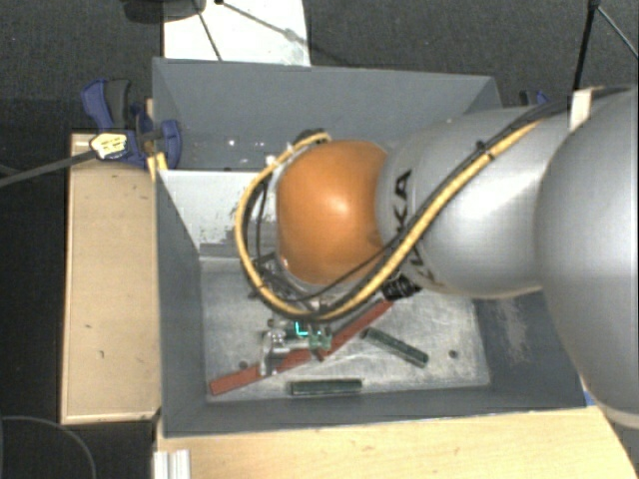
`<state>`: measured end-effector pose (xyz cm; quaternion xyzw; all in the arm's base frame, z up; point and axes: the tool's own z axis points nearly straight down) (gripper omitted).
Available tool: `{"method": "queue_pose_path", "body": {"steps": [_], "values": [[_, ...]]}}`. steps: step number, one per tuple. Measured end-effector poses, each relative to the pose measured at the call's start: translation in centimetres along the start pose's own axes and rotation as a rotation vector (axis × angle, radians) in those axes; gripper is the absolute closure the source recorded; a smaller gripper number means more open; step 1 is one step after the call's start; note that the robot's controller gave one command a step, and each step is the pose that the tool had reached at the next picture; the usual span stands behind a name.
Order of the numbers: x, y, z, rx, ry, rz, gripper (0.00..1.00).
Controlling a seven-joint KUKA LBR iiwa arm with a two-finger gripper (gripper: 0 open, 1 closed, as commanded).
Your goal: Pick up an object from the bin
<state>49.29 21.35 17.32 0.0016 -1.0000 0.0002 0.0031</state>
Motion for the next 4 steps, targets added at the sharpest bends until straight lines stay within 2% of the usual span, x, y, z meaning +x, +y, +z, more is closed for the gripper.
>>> {"method": "queue_pose_path", "body": {"steps": [1, 2, 3, 4], "values": [[-0.1, 0.0, -0.2, -0.001, -0.003, 0.002, 0.00], [0.0, -0.3, 0.7, -0.003, -0.013, -0.070, 0.00], [0.2, -2.1, 10.1, -0.002, -0.009, -0.230, 1.00], [0.2, -2.1, 10.1, -0.002, -0.009, -0.228, 1.00]]}}
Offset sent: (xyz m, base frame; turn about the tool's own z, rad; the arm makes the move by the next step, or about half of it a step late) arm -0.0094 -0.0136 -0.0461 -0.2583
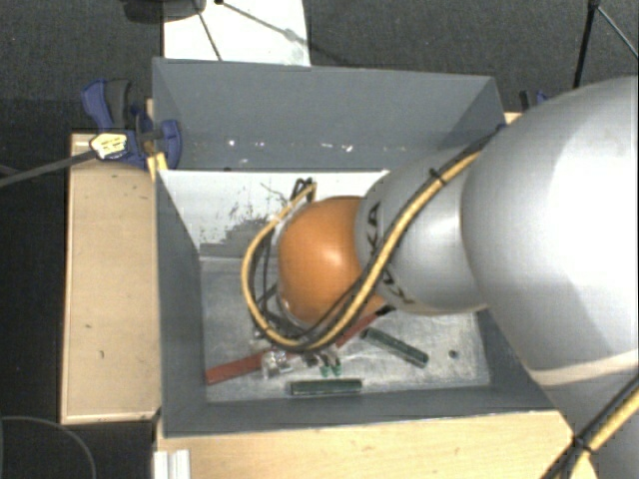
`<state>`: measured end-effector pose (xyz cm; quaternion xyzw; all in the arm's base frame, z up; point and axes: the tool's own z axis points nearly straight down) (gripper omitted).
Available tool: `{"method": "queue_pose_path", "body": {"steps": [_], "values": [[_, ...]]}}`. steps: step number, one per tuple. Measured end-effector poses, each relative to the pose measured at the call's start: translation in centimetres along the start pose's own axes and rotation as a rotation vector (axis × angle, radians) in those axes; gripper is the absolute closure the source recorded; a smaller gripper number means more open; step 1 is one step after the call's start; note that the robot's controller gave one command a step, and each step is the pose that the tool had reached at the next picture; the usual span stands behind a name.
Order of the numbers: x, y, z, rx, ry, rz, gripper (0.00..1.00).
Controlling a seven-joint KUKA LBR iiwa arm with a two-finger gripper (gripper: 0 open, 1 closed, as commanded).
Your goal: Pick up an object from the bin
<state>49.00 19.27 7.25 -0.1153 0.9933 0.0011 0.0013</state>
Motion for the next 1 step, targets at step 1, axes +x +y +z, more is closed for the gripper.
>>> {"method": "queue_pose_path", "body": {"steps": [1], "values": [[0.37, 0.26, -17.47, 0.001, -0.005, -0.055, 1.00]]}}
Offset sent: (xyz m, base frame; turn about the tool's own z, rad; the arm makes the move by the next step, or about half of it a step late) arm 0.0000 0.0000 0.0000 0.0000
